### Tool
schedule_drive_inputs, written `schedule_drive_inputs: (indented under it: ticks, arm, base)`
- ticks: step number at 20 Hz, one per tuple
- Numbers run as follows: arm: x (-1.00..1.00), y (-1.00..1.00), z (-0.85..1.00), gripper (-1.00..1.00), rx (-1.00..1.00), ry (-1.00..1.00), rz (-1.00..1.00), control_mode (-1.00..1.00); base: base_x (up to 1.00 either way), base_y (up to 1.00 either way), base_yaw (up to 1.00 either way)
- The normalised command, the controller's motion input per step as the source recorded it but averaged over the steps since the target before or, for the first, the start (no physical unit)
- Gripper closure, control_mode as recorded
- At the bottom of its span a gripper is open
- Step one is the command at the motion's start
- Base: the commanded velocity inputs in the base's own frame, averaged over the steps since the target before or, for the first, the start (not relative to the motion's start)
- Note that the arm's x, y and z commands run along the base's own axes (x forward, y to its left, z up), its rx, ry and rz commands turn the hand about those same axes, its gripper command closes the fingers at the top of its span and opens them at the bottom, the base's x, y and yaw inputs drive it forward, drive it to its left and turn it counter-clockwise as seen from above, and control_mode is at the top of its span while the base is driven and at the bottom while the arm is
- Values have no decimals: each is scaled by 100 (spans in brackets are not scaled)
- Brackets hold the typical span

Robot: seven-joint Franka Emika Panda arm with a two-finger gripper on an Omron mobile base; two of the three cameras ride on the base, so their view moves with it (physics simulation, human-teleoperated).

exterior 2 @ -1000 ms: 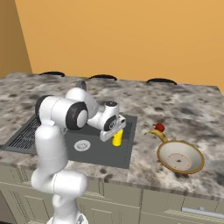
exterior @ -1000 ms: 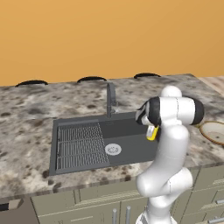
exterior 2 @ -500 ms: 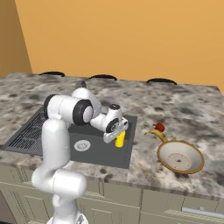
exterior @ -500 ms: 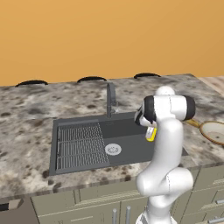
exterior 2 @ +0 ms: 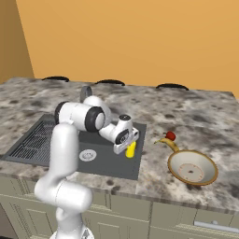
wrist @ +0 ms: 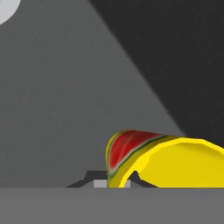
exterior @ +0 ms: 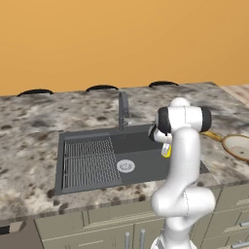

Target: Remove the bell pepper and banana from the sink. Then move the bowl and cup from the counter to the sink for washing.

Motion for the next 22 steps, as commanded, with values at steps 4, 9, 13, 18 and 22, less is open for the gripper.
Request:
schedule_drive_inputs:
  ticks: [4,9,13,18,22]
  arm:
    - [24,-12,-23,100,-2,-3,0,-100]
    - [24,-9,-19,100,-1,-5,0,-100]
    - [18,-9,-22,100,0,-2,0,-100]
    - [12,-11,-24,100,0,-1,0,-100]
    - [10,-9,-24,-100,0,0,0,-100]
  base:
    - [0,0,0]
    - [0,0,0]
    - [0,0,0]
    - [0,0,0]
    - [0,0,0]
